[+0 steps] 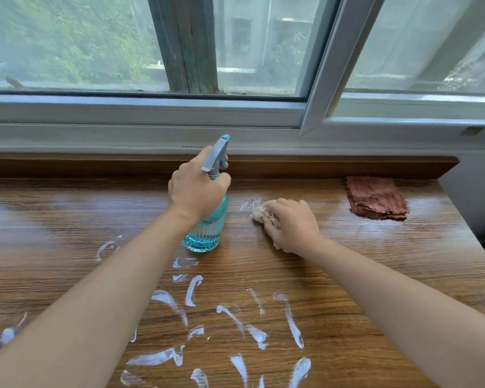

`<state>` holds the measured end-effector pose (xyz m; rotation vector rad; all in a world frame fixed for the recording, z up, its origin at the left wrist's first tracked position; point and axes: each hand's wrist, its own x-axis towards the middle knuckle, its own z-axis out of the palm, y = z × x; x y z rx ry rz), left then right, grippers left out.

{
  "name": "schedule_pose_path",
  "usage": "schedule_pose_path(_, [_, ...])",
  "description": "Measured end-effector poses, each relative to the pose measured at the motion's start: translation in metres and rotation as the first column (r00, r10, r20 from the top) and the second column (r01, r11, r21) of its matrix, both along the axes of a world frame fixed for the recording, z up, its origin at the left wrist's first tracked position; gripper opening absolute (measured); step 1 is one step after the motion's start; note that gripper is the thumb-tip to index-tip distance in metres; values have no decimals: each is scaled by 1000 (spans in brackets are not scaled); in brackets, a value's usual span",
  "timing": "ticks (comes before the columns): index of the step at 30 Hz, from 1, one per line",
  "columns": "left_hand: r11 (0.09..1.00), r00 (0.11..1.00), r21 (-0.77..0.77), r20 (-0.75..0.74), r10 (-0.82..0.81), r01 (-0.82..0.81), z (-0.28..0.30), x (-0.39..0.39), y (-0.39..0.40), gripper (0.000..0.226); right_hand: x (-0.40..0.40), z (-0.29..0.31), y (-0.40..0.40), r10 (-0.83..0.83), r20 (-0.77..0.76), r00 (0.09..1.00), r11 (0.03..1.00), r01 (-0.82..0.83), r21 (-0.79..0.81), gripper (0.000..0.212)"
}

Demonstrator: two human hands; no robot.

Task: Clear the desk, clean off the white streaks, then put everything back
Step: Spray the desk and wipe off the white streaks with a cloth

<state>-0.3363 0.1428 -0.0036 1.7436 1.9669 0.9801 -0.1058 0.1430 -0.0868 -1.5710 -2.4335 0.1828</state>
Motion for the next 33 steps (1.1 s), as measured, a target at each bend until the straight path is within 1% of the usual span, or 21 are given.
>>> schedule_pose_path(3, [999,998,22,53,25,-27,-2,-7,-2,27,-10,4,42,-261,-1,965,965,261,-23,21])
schedule_pose_path(5, [999,995,29,90,33,-36,-2,-10,-3,27,-25,7,52,-341,-30,940,939,339,-51,22])
schedule_pose_path(6, [999,995,31,90,31,-34,-2,-11,-3,27,-32,9,48,-305,-62,950,952,301,-57,20])
schedule_pose_path(8, [999,997,30,68,24,-26,-2,-9,-4,27,-35,9,21,-66,-117,991,997,60,-56,12])
schedule_pose_path(10, [999,999,30,48,22,-24,-2,-7,-4,28,-23,8,-8,182,-82,980,978,-189,-93,10])
schedule_pose_path(11, [999,999,29,42,19,-20,-2,-6,-3,28,-16,8,-9,241,-40,970,966,-244,-91,13])
schedule_pose_path(12, [1000,999,26,38,16,-17,-2,-6,-3,28,-11,8,0,233,-2,973,969,-232,-86,15])
schedule_pose_path(13, [1000,999,20,34,12,-13,-1,-6,-2,27,-10,9,12,168,10,986,984,-167,-68,15])
schedule_pose_path(16, [1000,999,7,37,14,-14,-1,-8,0,26,-22,10,48,-197,-31,980,979,195,-56,21])
schedule_pose_path(17, [1000,999,5,37,20,-20,0,-8,1,26,-29,10,48,-243,-65,968,969,240,-49,21])
schedule_pose_path(18, [1000,999,1,33,23,-23,0,-7,1,26,-36,11,41,-223,-83,971,974,218,-63,19])
schedule_pose_path(21, [1000,999,-11,30,17,-16,0,-5,3,27,-33,8,-1,83,-71,994,988,-91,-121,13])
schedule_pose_path(22, [1000,999,-14,29,15,-14,0,-5,4,28,-26,12,-1,129,-33,991,982,-132,-135,14])
schedule_pose_path(23, [1000,999,-15,29,13,-13,0,-4,4,28,-22,15,9,112,-10,994,986,-113,-122,15])
schedule_pose_path(26, [1000,999,-9,39,10,-9,0,-5,5,26,-24,23,54,-195,-6,981,978,193,-81,21])
schedule_pose_path(27, [1000,999,-7,40,12,-11,0,-5,4,26,-28,19,57,-245,-28,969,968,243,-65,21])
schedule_pose_path(28, [1000,999,-9,37,14,-14,0,-5,4,26,-35,18,52,-227,-63,972,973,224,-49,18])
schedule_pose_path(30, [1000,999,-13,35,22,-22,1,-5,4,27,-42,15,28,2,-101,995,999,-7,-45,10])
schedule_pose_path(31, [1000,999,-14,34,21,-21,0,-5,5,27,-36,11,16,155,-86,984,985,-161,-67,8])
schedule_pose_path(32, [1000,999,-15,34,19,-19,0,-5,6,28,-30,14,13,244,-44,969,964,-247,-96,10])
schedule_pose_path(33, [1000,999,-17,34,19,-19,0,-5,6,28,-25,18,20,252,-15,968,961,-252,-117,14])
